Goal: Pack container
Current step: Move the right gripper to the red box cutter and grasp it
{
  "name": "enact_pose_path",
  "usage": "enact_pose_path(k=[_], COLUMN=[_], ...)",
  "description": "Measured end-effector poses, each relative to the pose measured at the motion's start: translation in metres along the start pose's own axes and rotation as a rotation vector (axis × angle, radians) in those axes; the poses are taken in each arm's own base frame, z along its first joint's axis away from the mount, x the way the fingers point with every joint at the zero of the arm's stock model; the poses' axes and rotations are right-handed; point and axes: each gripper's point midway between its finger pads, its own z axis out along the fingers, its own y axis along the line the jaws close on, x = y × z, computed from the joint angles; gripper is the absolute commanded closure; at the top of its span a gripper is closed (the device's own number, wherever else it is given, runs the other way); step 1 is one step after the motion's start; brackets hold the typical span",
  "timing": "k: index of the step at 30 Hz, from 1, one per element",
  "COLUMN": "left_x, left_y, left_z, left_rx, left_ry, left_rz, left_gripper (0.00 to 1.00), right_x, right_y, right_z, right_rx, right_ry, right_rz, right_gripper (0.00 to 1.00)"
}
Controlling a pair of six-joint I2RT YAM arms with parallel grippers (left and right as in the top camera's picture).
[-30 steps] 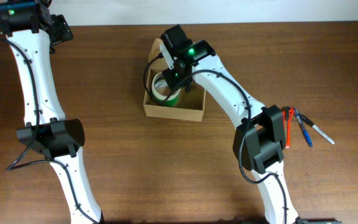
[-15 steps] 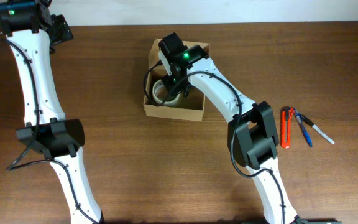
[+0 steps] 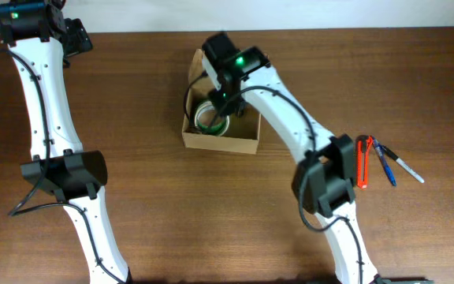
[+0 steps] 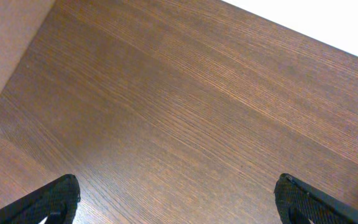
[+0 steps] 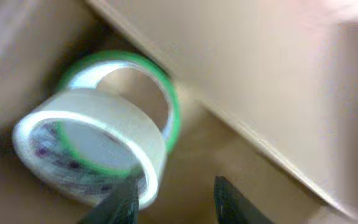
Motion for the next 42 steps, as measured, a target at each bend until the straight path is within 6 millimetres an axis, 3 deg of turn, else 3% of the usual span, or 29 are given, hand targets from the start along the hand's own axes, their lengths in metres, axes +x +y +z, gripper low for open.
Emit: enact_pose_path(k=[5, 10, 12, 14, 17, 20, 24, 28, 31, 37, 42], left_x=[0.000, 0.000, 0.000, 0.000, 0.000, 0.000, 0.000, 0.000, 0.000, 0.000, 0.001], left_y=[0.000, 0.000, 0.000, 0.000, 0.000, 0.000, 0.000, 0.000, 0.000, -0.002, -0.004], left_z=[0.000, 0.000, 0.000, 0.000, 0.000, 0.000, 0.000, 0.000, 0.000, -0.001, -0.001], left_rx=[0.000, 0.000, 0.000, 0.000, 0.000, 0.000, 0.000, 0.000, 0.000, 0.002, 0.005], left_ry=[0.000, 0.000, 0.000, 0.000, 0.000, 0.000, 0.000, 0.000, 0.000, -0.001, -0.001], left_rz=[0.000, 0.000, 0.000, 0.000, 0.000, 0.000, 0.000, 0.000, 0.000, 0.003, 0.006], left_gripper=[0.00, 0.00, 0.00, 0.00, 0.00, 0.00, 0.00, 0.00, 0.00, 0.00, 0.00], right_x=[-0.021, -0.012, -0.002, 0.017, 0.051, 0.098, 0.172, 0.235, 0.262, 0.295, 0.304], right_y=[-0.025, -0.069, -0.098, -0.141, -0.205, -0.258, -0.294, -0.291, -0.273, -0.232, -0.217], right_z=[-0.115, -0.219, -0.241, -0.252, -0.247, -0.217, -0.164, -0.123, -0.099, -0.061, -0.050], right_rx=[0.107, 0.242, 0.293, 0.360, 0.457, 0.511, 0.492, 0.388, 0.299, 0.162, 0.112], right_ry=[-0.213, -0.392, -0.422, -0.424, -0.393, -0.306, -0.136, 0.030, 0.116, 0.237, 0.271], right_rz=[0.016, 0.093, 0.151, 0.236, 0.368, 0.488, 0.612, 0.707, 0.741, 0.768, 0.781], right_gripper=[0.48, 0.48, 0.47, 0.45, 0.40, 0.39, 0.39, 0.40, 0.40, 0.40, 0.40])
